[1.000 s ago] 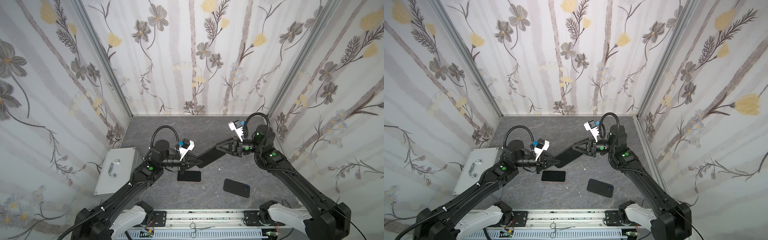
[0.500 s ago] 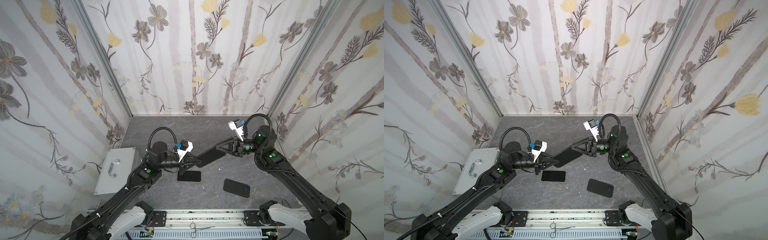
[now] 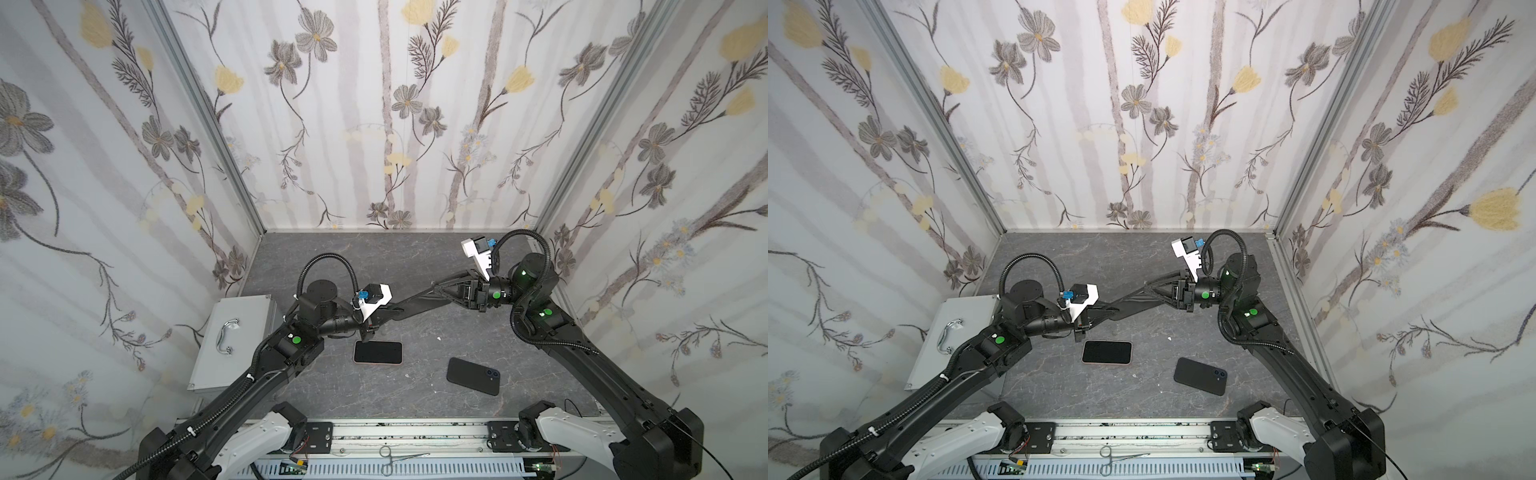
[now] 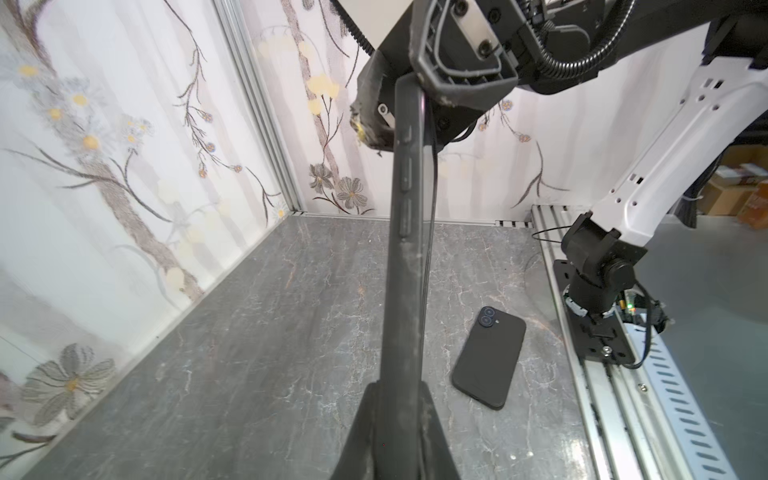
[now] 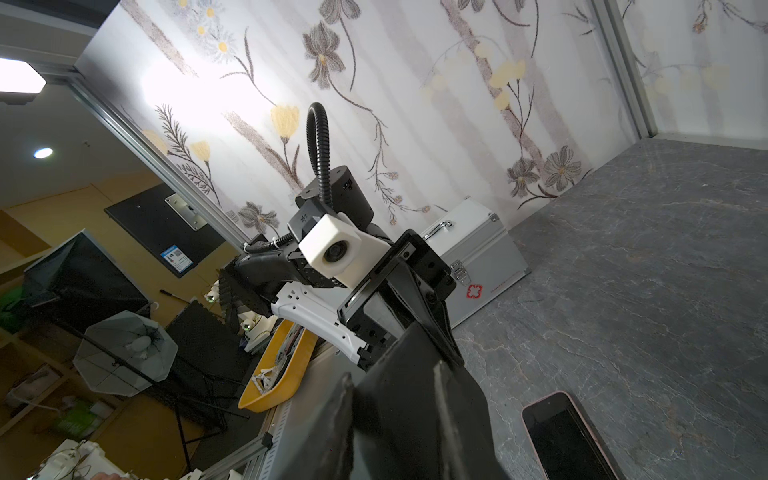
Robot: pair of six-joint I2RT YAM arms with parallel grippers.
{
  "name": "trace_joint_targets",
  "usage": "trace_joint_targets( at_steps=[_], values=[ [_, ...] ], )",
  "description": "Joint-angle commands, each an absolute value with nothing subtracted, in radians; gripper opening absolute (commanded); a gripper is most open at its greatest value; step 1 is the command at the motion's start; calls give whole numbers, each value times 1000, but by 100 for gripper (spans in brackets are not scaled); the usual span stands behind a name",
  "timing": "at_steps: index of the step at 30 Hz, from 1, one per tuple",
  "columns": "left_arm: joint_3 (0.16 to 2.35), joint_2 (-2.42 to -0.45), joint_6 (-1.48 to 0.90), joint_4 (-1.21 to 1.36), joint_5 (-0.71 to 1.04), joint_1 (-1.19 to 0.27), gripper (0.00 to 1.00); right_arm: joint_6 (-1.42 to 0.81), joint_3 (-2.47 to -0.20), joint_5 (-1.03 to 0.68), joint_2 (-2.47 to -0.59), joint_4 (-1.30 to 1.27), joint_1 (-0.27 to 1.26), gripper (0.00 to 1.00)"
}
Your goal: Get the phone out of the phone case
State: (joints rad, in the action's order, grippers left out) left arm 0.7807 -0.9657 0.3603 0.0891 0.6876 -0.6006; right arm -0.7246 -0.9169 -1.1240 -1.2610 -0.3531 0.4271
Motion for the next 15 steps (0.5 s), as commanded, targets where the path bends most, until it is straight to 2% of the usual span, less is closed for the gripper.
trace_joint_targets(
  at_steps=[1,9,13,15],
  values=[
    [803,-964,401,230,399,-599,0,-830,-912,-1205,-1261,-309,437,33],
    [779,-944,394,230,361,-600,0,-880,-914,-1184,-1263,-351,436,35],
    [746,-923,337,234,386,-603,0,-869,-914,-1042,-1199,-404,402,54],
    [722,-909,293,249,397,-605,0,-819,-899,-930,-1151,-388,359,61]
  ],
)
